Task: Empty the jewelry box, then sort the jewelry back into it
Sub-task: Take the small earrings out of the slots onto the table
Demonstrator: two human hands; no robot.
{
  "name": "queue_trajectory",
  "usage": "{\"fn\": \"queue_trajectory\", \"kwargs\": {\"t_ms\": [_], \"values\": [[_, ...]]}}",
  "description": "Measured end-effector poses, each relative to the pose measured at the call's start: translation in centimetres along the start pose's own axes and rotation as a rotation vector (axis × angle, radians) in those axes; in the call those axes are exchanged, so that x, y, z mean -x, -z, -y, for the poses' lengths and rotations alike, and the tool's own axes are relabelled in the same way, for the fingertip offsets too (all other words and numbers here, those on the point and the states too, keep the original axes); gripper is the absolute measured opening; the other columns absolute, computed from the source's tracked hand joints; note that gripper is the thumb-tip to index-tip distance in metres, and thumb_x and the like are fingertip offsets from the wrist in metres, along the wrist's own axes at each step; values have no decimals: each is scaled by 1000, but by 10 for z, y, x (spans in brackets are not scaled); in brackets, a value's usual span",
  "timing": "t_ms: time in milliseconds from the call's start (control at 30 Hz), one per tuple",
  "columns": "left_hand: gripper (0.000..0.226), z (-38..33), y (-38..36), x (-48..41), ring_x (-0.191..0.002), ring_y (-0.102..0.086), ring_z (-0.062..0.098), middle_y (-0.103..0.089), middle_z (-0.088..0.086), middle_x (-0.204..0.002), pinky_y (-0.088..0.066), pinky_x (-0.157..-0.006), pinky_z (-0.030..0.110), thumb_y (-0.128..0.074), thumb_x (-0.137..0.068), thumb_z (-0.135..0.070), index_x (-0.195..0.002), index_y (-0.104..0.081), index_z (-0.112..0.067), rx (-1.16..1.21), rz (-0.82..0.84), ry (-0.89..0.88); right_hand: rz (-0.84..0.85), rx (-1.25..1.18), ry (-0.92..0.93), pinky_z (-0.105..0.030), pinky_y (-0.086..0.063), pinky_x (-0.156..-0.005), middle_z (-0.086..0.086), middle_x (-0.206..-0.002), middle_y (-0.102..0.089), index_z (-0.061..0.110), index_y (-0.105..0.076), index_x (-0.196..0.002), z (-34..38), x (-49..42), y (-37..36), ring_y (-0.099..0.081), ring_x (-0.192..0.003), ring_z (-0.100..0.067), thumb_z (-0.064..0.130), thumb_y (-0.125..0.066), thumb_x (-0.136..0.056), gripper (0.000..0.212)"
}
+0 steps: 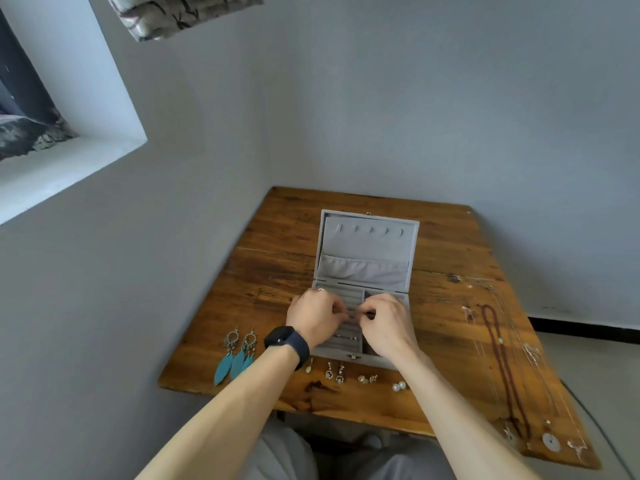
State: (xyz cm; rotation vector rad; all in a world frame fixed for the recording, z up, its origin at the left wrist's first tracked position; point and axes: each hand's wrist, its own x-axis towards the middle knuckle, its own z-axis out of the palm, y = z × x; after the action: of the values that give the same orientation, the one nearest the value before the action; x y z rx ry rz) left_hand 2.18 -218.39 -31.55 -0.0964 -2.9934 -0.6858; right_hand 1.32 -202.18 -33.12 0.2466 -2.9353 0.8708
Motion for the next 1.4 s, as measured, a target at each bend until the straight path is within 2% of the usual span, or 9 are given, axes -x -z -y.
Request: {"fn": "queue_trajectory", "kwargs": {"t_ms": [100, 200, 300, 400, 500, 600, 700, 867, 1400], "values": [[12, 9, 19, 14, -99, -63, 9, -72, -12, -105, -52, -81, 27, -68, -91, -40, -97, -75, -33, 104, -48, 42, -61, -184, -40, -18, -45, -83, 12, -104, -65, 26, -73, -101, 8, 19, 14, -60, -102, -9, 24, -67, -93, 10], [13, 21, 33, 43, -98, -63, 1, -71, -15, -103, -54, -82, 23, -70, -90, -39, -100, -75, -32, 225, -121, 37, -90, -365, -71, -4, -42, -69, 19, -97, -68, 29, -72, -102, 16, 50, 24, -61, -90, 6, 27, -67, -93, 10], [12, 33, 38, 81, -95, -61, -8, -70, -19, -99, -47, -82, 6, -72, -90, -33, -101, -75, -30, 346, -190, 42, -113, -501, -99, 0, -42, -67, 21, -95, -70, 30, -73, -99, 24, 85, 19, -60, -91, 14, 27, -69, -92, 9], [13, 44, 29, 113, -95, -59, -13, -70, -20, -99, -40, -80, -1, -73, -89, -29, -102, -76, -27, 371, -206, 69, -90, -517, -98, 0, -42, -70, 22, -91, -70, 30, -73, -98, 30, 115, -1, -58, -93, 15, 26, -70, -91, 9], [14, 53, 16, 131, -95, -60, -9, -70, -17, -102, -41, -81, 3, -71, -91, -28, -105, -75, -26, 338, -133, 114, -40, -448, -43, -4, -44, -75, 25, -92, -68, 30, -73, -100, 36, 132, -27, -61, -93, 9, 27, -69, -92, 9], [14, 60, 6, 139, -98, -59, -1, -69, -14, -106, -47, -88, 16, -69, -93, -27, -106, -74, -26, 248, -84, 95, -49, -315, 2, -22, -46, -80, 20, -92, -67, 32, -73, -100, 41, 137, -48, -58, -89, -3, 30, -68, -92, 9], [13, 65, 0, 139, -102, -57, 4, -68, -12, -107, -51, -89, 26, -69, -92, -29, -104, -74, -27, 149, -51, 57, -60, -208, -2, -26, -41, -76, 15, -96, -68, 34, -73, -100, 47, 134, -61, -51, -91, -12, 33, -68, -91, 10], [14, 73, -3, 137, -108, -52, 9, -65, -9, -109, -43, -89, 23, -72, -89, -30, -103, -75, -28, 115, -37, 15, -87, -129, -20, -33, -43, -72, 17, -96, -69, 38, -75, -99, 54, 133, -74, -46, -88, -12, 39, -68, -89, 12], [18, 80, -4, 139, -111, -54, 14, -65, -6, -111, -46, -96, 33, -76, -85, -29, -103, -77, -25, 189, -30, -15, -99, -148, 3, -31, -40, -72, 22, -85, -59, 40, -75, -97, 48, 137, -79, -50, -88, -12, 40, -71, -85, 12]]}}
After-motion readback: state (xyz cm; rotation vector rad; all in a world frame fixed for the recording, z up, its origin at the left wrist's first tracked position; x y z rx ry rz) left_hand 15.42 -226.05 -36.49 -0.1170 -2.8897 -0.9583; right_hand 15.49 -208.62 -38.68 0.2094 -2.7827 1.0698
